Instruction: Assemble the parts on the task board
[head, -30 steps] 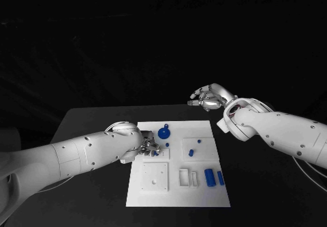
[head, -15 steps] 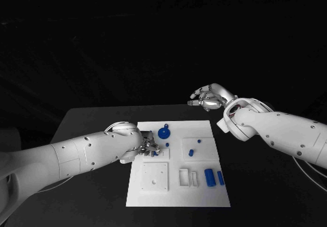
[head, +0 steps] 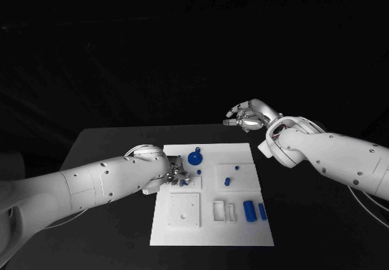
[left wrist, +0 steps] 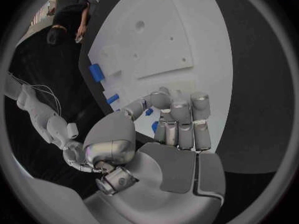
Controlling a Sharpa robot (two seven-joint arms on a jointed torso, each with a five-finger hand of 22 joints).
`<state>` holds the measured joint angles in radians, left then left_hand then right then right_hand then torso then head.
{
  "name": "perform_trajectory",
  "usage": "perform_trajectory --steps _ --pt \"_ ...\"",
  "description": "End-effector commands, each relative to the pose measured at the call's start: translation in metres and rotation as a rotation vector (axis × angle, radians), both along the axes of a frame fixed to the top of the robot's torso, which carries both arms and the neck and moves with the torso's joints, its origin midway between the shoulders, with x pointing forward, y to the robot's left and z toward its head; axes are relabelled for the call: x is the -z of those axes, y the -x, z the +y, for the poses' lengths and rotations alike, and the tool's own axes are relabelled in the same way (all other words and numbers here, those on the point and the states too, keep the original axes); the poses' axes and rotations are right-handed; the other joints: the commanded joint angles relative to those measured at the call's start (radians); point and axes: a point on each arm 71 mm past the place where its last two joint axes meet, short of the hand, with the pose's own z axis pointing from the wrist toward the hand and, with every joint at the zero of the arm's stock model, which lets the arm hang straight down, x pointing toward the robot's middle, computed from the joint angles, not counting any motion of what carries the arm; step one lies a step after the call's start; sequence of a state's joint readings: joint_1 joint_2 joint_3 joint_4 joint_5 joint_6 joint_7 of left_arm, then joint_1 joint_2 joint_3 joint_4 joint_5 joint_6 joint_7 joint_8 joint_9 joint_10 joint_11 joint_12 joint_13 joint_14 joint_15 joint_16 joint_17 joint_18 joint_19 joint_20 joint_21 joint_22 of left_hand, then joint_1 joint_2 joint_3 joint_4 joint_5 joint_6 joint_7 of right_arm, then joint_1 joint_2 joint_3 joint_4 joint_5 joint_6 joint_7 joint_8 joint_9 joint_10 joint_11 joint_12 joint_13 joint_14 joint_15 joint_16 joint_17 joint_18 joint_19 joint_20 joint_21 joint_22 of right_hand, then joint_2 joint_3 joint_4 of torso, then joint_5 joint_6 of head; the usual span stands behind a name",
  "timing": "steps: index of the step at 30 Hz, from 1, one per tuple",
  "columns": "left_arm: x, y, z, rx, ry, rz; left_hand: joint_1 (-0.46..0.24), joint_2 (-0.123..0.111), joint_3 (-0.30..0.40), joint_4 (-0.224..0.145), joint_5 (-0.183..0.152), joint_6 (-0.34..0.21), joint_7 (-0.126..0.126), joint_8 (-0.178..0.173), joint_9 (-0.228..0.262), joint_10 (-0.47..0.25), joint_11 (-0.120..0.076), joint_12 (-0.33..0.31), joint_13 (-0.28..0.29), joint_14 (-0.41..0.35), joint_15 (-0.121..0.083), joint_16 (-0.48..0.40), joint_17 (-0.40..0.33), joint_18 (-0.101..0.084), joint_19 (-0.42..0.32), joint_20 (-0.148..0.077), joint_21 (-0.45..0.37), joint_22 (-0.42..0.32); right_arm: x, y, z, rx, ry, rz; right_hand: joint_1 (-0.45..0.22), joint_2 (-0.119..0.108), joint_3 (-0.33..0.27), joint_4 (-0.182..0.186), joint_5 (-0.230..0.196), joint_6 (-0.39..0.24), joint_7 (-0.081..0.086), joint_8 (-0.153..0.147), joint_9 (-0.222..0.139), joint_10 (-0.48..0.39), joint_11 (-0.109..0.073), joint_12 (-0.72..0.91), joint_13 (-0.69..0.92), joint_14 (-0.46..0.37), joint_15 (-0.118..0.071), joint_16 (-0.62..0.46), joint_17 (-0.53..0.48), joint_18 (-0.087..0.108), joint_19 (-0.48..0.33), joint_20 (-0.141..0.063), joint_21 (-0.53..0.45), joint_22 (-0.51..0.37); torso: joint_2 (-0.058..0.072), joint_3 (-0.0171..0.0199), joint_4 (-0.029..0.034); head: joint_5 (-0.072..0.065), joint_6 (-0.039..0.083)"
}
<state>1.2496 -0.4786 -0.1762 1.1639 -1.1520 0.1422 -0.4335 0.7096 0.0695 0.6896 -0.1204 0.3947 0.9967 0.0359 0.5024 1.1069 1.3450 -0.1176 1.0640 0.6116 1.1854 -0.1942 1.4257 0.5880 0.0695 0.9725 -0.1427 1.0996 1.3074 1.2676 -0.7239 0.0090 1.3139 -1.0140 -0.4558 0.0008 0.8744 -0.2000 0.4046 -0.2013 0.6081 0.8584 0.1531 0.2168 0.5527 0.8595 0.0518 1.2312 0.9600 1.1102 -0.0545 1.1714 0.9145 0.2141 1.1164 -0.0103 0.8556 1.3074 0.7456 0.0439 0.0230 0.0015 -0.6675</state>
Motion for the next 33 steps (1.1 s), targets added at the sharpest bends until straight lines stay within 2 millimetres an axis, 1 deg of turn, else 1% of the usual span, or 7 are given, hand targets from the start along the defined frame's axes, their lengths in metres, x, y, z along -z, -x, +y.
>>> perform_trajectory --steps 1,6,9,12,14,20,33 --pt "0.0048 0.0019 -0.0004 0.009 -0.016 0.018 0.007 0.010 0.171 -0.144 -0.003 0.055 -0.043 -0.010 0.004 0.003 -0.001 -0.006 -0.002 0.018 -0.024 0.003 -0.002 -0.005 0.008 -0.131 0.004 0.010 0.0005 0.0004 0.0013 -0.013 0.004 0.004 -0.002 0.001 0.001 0.007 0.006 -0.004 0.011 0.002 -0.001 -0.008 0.002 0.004 -0.001 -0.006 0.000 0.004 -0.002 0.048 0.005 -0.004 -0.004 0.013 0.000 -0.0001 -0.0003 0.000 0.001" --pt "0.0052 0.0017 -0.0016 0.000 -0.006 0.018 0.007 0.009 0.167 -0.134 -0.035 0.058 -0.041 -0.025 0.015 0.004 0.002 -0.008 -0.003 0.019 -0.023 0.000 -0.004 -0.005 0.010 -0.130 0.002 0.008 0.0006 0.0004 0.0015 -0.013 0.005 0.005 -0.002 0.000 0.001 0.007 0.006 -0.004 0.011 0.002 -0.001 -0.008 0.002 0.005 -0.002 -0.006 0.000 0.004 -0.002 0.048 0.005 -0.004 -0.004 0.013 0.000 0.0003 -0.0005 0.000 0.000" --pt "0.0052 0.0015 -0.0019 -0.003 -0.002 0.018 0.006 0.005 0.161 -0.114 -0.123 0.063 -0.040 -0.038 0.024 0.007 0.003 -0.010 -0.003 0.019 -0.021 -0.002 -0.006 -0.005 0.010 -0.130 0.000 0.007 0.0006 0.0004 0.0013 -0.013 0.005 0.004 -0.002 0.001 0.001 0.007 0.006 -0.004 0.011 0.002 -0.001 -0.008 0.002 0.005 -0.002 -0.006 0.000 0.004 -0.002 0.048 0.005 -0.004 -0.004 0.013 0.000 0.0002 -0.0007 0.000 0.001" --pt "0.0053 0.0013 -0.0022 -0.007 0.004 0.021 0.004 -0.016 0.158 -0.093 -0.144 0.069 -0.038 -0.052 0.027 0.009 0.004 -0.012 -0.004 0.020 -0.020 -0.003 -0.007 -0.004 0.011 -0.130 -0.001 0.007 0.0006 0.0003 0.0012 -0.013 0.005 0.004 -0.002 0.000 0.001 0.007 0.006 -0.004 0.011 0.002 -0.001 -0.008 0.002 0.005 -0.002 -0.006 0.000 0.004 -0.002 0.048 0.005 -0.004 -0.004 0.014 0.000 0.0005 -0.0008 -0.001 -0.001" --pt "0.0052 0.0011 -0.0021 -0.010 0.006 0.018 -0.004 -0.050 0.148 -0.067 -0.195 0.076 -0.039 -0.065 0.028 0.011 0.006 -0.013 -0.005 0.021 -0.020 -0.004 -0.007 -0.004 0.012 -0.130 -0.002 0.007 0.0006 0.0004 0.0014 -0.013 0.004 0.004 -0.002 0.000 0.001 0.007 0.006 -0.004 0.011 0.002 -0.001 -0.008 0.002 0.005 -0.002 -0.006 0.000 0.004 -0.002 0.048 0.005 -0.004 -0.004 0.014 0.000 0.0007 -0.0008 -0.001 -0.001" --pt "0.0051 0.0007 -0.0019 -0.011 0.009 0.017 -0.042 -0.082 0.058 -0.059 -0.173 0.081 -0.036 -0.087 0.037 0.011 0.007 -0.014 -0.005 0.020 -0.018 -0.003 -0.007 -0.003 0.011 -0.130 0.000 0.010 0.0006 0.0004 0.0011 -0.012 0.005 0.005 -0.002 0.000 0.001 0.008 0.007 -0.004 0.011 0.002 -0.001 -0.008 0.002 0.005 -0.002 -0.006 0.000 0.004 -0.002 0.048 0.005 -0.004 -0.004 0.014 0.000 0.0008 -0.0007 -0.002 0.000" --pt "0.0047 0.0002 -0.0018 -0.017 0.015 0.009 -0.042 -0.109 0.029 -0.041 -0.192 0.090 -0.038 -0.103 0.045 0.011 0.005 -0.016 -0.005 0.020 -0.020 -0.005 -0.008 0.000 0.009 -0.131 -0.005 0.008 0.0006 0.0004 0.0013 -0.013 0.005 0.005 -0.002 0.000 0.001 0.008 0.007 -0.004 0.011 0.002 -0.002 -0.008 0.002 0.006 -0.003 -0.006 0.000 0.005 -0.002 0.048 0.005 -0.004 -0.004 0.014 0.000 0.0003 -0.0007 -0.002 0.002"
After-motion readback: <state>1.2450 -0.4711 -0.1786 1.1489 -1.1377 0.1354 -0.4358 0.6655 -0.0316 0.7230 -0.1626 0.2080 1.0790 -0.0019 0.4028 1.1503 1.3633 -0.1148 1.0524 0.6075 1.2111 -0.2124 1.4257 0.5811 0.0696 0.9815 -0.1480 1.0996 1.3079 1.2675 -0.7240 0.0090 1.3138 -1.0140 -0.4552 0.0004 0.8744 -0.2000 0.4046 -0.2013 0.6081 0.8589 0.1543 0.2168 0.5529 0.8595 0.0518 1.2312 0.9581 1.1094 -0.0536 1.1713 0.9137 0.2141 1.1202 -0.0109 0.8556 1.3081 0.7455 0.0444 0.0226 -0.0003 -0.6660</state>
